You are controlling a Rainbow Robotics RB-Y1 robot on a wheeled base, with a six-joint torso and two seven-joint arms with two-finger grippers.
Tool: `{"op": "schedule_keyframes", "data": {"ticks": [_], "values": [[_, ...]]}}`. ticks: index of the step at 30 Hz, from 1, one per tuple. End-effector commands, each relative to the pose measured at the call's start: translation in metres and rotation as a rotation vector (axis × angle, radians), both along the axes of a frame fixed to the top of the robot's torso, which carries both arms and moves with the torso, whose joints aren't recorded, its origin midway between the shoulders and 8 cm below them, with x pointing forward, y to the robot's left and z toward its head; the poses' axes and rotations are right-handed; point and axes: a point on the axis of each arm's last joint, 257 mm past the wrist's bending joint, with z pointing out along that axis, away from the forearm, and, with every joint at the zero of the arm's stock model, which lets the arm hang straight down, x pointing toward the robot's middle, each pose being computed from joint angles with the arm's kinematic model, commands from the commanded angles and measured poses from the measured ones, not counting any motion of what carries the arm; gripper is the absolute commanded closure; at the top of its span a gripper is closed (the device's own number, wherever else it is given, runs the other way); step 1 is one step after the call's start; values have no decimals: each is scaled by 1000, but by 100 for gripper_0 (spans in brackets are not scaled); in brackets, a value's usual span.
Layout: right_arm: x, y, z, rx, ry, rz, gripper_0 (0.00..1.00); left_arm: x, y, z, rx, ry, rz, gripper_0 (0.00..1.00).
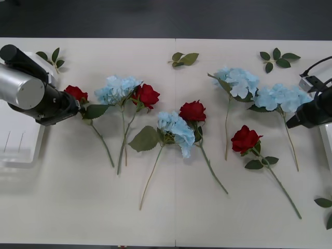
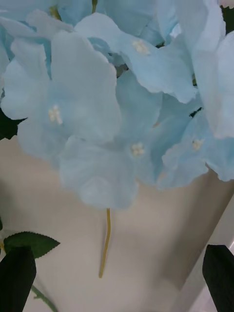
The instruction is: Put the red flowers into the right box and the blue flowers into the left box
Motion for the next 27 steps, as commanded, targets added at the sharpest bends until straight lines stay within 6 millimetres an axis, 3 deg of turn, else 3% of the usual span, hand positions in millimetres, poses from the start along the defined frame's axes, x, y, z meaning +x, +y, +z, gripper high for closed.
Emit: {"op": "schedule_keyframes", "data": {"ticks": [1, 6, 22, 27], "values": [[18, 13, -4, 17, -40, -6, 0, 21, -2, 11, 3, -35, 32, 0], [25, 19, -18, 19, -52, -11, 0, 24, -4, 4, 25, -35, 40, 0], [41, 32, -46, 26, -91, -25, 0, 4, -12, -15, 81, 68, 41, 0], [46, 35, -52, 34, -107, -29, 0, 6, -23, -21, 78, 54, 27, 0]]}}
